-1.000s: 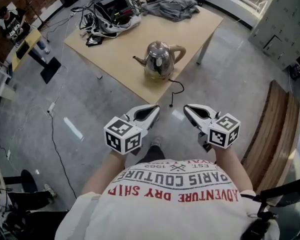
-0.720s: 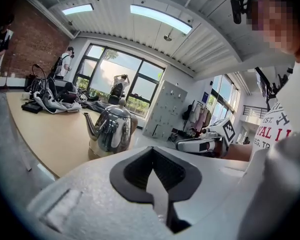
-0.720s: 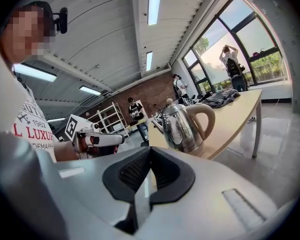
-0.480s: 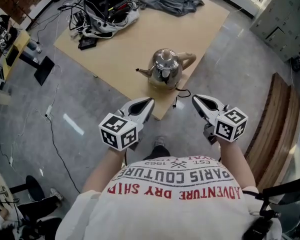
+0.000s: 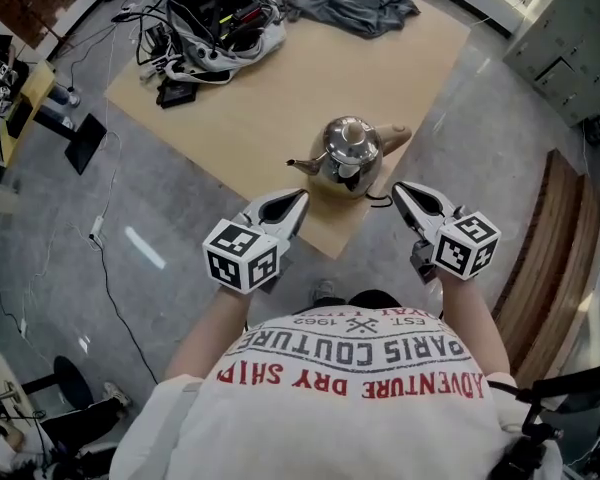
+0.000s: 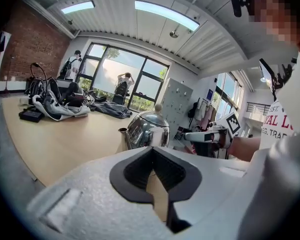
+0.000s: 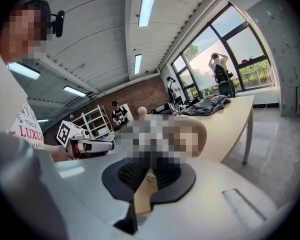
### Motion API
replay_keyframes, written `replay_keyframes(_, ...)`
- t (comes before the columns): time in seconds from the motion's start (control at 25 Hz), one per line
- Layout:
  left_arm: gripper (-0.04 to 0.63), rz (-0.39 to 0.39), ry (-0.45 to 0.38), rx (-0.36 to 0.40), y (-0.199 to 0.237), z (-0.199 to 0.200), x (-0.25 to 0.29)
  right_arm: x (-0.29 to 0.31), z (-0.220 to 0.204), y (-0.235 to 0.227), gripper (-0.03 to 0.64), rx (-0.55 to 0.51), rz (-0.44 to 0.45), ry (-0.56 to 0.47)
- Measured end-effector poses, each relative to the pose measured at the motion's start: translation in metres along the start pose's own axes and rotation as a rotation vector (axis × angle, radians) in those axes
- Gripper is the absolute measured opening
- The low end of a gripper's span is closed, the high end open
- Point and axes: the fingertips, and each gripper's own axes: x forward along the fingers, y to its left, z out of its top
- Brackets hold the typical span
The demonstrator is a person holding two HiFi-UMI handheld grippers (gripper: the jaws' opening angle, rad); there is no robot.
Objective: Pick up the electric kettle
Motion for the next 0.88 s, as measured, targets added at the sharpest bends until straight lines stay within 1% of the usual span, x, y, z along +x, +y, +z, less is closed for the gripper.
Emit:
replay_keyframes(0.16, 0.007, 0.064, -0.01, -0.02, 0.021, 0.0, 0.004, 0.001, 0.0, -0.016, 0.024, 0.01, -0.009, 0.009)
replay_keyframes(0.2, 0.044, 0.079, -0.016, -0.031, 0.025, 0.001, 0.006, 0.001, 0.002, -0.022, 0.028, 0.012, -0.013, 0.008)
replay_keyframes(0.24, 0.066, 0.094, -0.024, -0.042, 0.03, 0.003, 0.009, 0.002, 0.003, -0.028, 0.031, 0.011, -0.019, 0.011)
replay_keyframes(0.36, 0.102, 0.134, -0.035, -0.066, 0.039, 0.005, 0.014, 0.008, 0.006, -0.043, 0.055, -0.002, -0.035, 0.027)
replay_keyframes(0.44, 0.107, 0.145, -0.036, -0.066, 0.043, 0.006, 0.018, 0.011, 0.009, -0.052, 0.078, -0.005, -0.045, 0.027)
replay_keyframes(0.48, 0.124, 0.148, -0.037, -0.063, 0.045, 0.007, 0.02, 0.013, 0.011, -0.058, 0.096, -0.007, -0.052, 0.025)
replay_keyframes(0.64, 0.13, 0.16, -0.036, -0.063, 0.051, 0.01, 0.028, 0.024, 0.015, -0.08, 0.148, -0.022, -0.087, 0.024)
replay_keyframes(0.72, 0.13, 0.165, -0.034, -0.06, 0.051, 0.012, 0.031, 0.031, 0.018, -0.092, 0.167, -0.048, -0.118, 0.02)
replay_keyframes(0.8, 0.13, 0.18, -0.039, -0.041, 0.053, 0.015, 0.034, 0.04, 0.02, -0.102, 0.181, -0.09, -0.147, 0.019)
replay_keyframes(0.88, 0.129, 0.195, -0.044, -0.016, 0.054, 0.017, 0.035, 0.05, 0.021, -0.106, 0.196, -0.113, -0.148, 0.025)
